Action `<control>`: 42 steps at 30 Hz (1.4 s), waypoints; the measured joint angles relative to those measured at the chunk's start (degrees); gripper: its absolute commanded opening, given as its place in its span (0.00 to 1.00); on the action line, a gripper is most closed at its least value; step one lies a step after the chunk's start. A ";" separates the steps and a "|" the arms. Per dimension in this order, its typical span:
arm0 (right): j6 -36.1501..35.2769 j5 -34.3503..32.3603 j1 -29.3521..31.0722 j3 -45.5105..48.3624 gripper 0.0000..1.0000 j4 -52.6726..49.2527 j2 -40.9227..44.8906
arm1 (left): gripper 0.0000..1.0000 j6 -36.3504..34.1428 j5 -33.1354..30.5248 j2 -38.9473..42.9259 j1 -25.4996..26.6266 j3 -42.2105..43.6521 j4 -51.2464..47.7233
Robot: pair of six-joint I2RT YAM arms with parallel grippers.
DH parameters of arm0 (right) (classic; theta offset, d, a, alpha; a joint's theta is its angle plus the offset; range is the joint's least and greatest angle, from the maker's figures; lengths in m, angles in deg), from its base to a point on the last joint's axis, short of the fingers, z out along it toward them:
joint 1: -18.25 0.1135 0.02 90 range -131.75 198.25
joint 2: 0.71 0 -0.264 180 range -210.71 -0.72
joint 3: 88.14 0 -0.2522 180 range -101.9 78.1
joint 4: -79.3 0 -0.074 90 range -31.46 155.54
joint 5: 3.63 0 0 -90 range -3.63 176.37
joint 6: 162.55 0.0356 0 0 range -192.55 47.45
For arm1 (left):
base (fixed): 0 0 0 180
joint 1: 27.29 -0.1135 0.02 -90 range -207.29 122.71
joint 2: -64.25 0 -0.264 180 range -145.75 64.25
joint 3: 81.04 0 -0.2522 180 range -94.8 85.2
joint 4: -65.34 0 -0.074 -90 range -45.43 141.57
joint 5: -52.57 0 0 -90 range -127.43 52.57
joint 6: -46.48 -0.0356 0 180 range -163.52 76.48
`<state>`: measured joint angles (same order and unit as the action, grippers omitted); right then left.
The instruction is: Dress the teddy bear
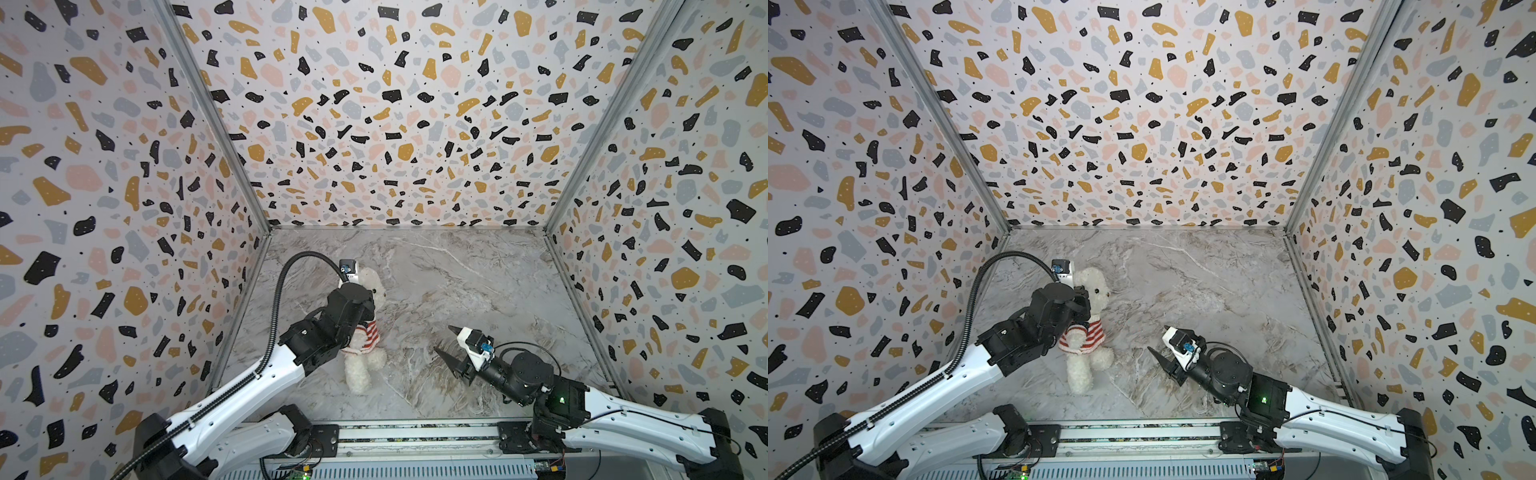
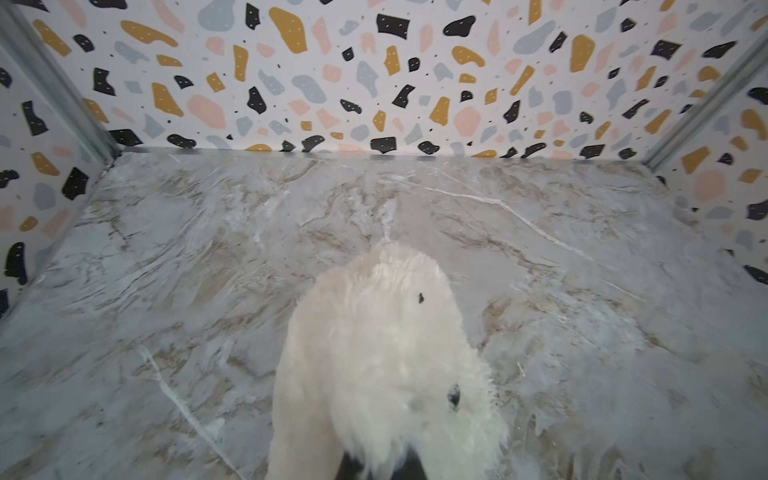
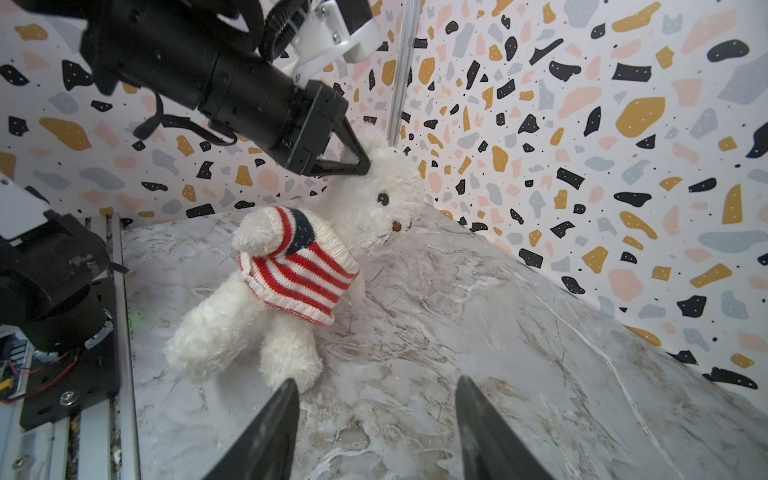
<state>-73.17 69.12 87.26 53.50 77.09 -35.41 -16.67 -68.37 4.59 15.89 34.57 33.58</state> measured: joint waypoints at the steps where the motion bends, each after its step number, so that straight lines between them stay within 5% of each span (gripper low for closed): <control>1: 0.85 0.42 -0.94 0.00 0.61 -0.33 0.22 | 0.00 0.63 -1.27 -1.18 0.37 0.00 0.04; 12: 11.47 2.47 -14.34 -0.46 0.62 -8.41 1.57 | 0.00 10.91 -7.72 -18.71 13.86 -2.34 6.82; 20: 19.80 4.76 -29.73 -4.17 0.64 -18.64 4.15 | 0.00 15.78 -7.26 -33.07 20.92 -7.13 13.40; 27: 21.35 8.92 -35.26 -5.92 0.65 -21.55 0.90 | 0.01 17.92 -5.03 -39.19 26.03 -7.63 18.82; 32: 21.38 12.59 -38.45 -5.92 0.67 -21.57 -2.27 | 0.08 19.37 -3.13 -42.38 28.09 -7.39 22.82; 36: 21.29 16.68 -40.92 -5.92 0.68 -21.40 -3.69 | 0.25 19.47 -0.20 -43.52 28.98 -5.70 27.54; 42: 20.76 21.59 -41.48 -5.92 0.71 -21.38 -6.93 | 0.37 18.80 3.85 -43.43 29.97 -2.56 34.82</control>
<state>-52.41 90.71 45.78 47.58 55.72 -42.34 2.13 -64.52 -38.84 45.86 32.01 68.39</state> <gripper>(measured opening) 0.700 0.353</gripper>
